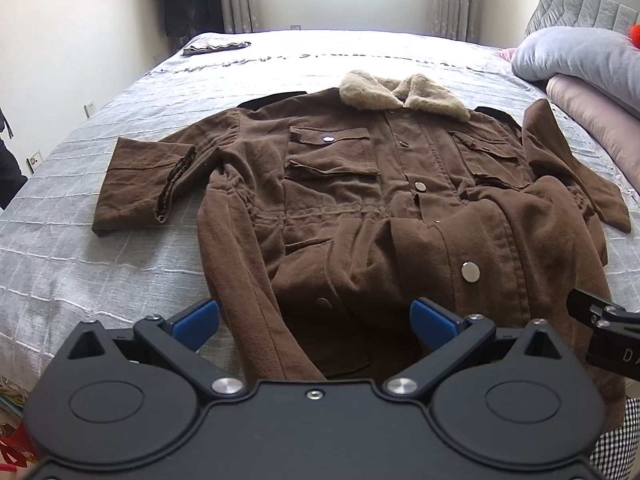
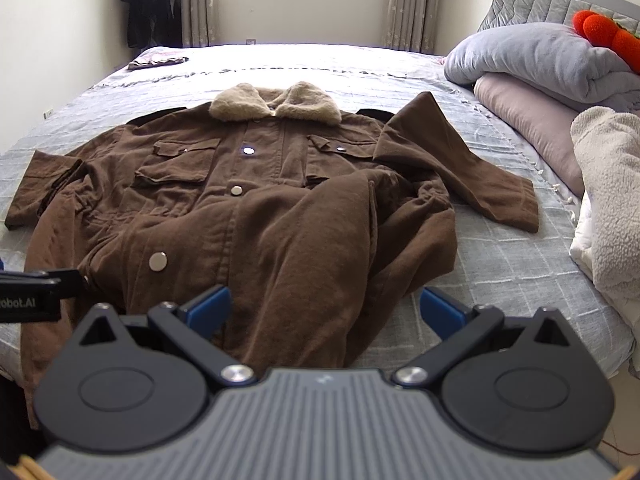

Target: Fold large clothes

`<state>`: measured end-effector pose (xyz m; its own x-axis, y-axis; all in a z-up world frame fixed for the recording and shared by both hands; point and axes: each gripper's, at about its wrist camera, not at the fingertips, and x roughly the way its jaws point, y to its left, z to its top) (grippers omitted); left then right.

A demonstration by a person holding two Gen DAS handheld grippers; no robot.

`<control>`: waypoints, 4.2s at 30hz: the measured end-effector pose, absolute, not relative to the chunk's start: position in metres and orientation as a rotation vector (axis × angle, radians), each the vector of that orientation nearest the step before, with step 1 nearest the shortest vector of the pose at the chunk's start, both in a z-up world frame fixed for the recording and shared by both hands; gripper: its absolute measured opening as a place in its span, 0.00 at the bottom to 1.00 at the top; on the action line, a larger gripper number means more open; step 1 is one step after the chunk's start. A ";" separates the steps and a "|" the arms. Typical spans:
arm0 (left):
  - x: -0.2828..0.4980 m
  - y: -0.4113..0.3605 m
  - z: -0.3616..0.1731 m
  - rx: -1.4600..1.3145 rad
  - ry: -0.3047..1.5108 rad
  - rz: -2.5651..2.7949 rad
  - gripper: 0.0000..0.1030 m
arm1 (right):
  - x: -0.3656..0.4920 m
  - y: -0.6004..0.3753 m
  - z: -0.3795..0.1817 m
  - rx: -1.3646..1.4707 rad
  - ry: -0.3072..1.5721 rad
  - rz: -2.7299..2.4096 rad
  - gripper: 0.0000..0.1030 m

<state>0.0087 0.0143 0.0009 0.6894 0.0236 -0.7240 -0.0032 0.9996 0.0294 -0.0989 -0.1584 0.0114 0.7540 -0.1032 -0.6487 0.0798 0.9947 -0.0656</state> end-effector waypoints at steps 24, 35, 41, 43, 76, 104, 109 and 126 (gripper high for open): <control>0.006 0.017 -0.004 0.031 0.799 0.015 1.00 | -0.099 -0.157 0.007 -0.034 0.728 -0.116 1.00; 0.005 0.019 -0.004 0.030 0.793 0.014 1.00 | -0.098 -0.155 0.005 -0.032 0.738 -0.122 1.00; 0.004 0.020 -0.006 0.029 0.794 0.015 1.00 | -0.096 -0.154 0.002 -0.033 0.748 -0.125 1.00; 0.004 0.021 -0.007 0.027 0.794 0.016 1.00 | -0.095 -0.153 0.001 -0.035 0.747 -0.128 1.00; 0.012 0.124 -0.040 -0.350 0.884 -0.319 0.98 | -0.086 -0.287 -0.013 0.351 0.806 -0.020 0.88; -0.022 0.193 -0.062 -0.289 0.963 -0.164 0.55 | -0.121 -0.351 -0.005 0.270 0.813 -0.242 0.58; -0.003 0.196 -0.061 -0.246 0.935 -0.129 0.67 | -0.118 -0.350 -0.026 0.326 0.828 -0.174 0.69; 0.149 0.211 -0.069 0.117 0.720 0.029 0.91 | -0.066 -0.293 0.005 0.073 0.794 -0.202 0.85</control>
